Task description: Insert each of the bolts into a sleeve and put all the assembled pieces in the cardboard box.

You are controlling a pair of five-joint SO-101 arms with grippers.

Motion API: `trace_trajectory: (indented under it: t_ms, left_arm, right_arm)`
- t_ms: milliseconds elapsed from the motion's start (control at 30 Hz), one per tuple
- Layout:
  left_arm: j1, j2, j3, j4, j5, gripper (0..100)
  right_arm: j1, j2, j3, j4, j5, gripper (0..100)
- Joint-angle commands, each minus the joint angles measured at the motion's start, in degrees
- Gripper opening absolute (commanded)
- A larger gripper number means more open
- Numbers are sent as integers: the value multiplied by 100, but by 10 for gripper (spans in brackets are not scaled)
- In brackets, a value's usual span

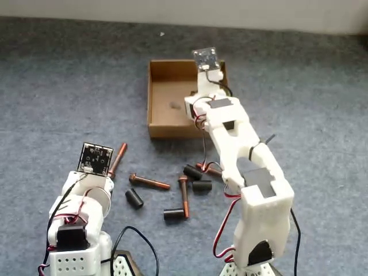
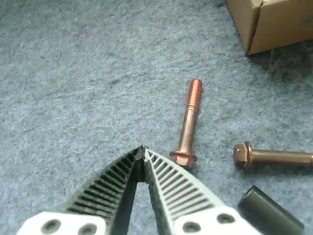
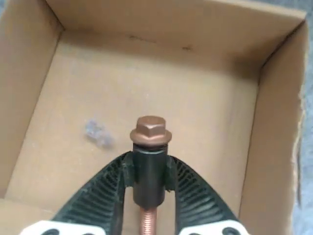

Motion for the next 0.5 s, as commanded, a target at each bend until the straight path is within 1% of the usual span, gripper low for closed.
trace_trajectory:
  t_ms: [0,67,133,233,367,467]
  left_arm:
    - [-48,-66,-22,-97,-44,7]
    - [-48,-66,-22,-97,-44,7]
    - [-48,-66,-22,-97,-44,7]
    - [-48,-66,-13,-97,-44,7]
    - [-48,-66,-13,-97,-53,7]
    - [-48,-66,-13,-97,-53,7]
  right_arm:
    - [57,-110,-338,-119,70,76]
    - [57,-119,-338,-92,44,138]
    - [48,-136,-338,-84,62,179]
    - [-13,-365,-330,-84,62,181]
    - [-154,-1024,-277,-75,70,181]
    - [-233,-1552,-224,523,70,181]
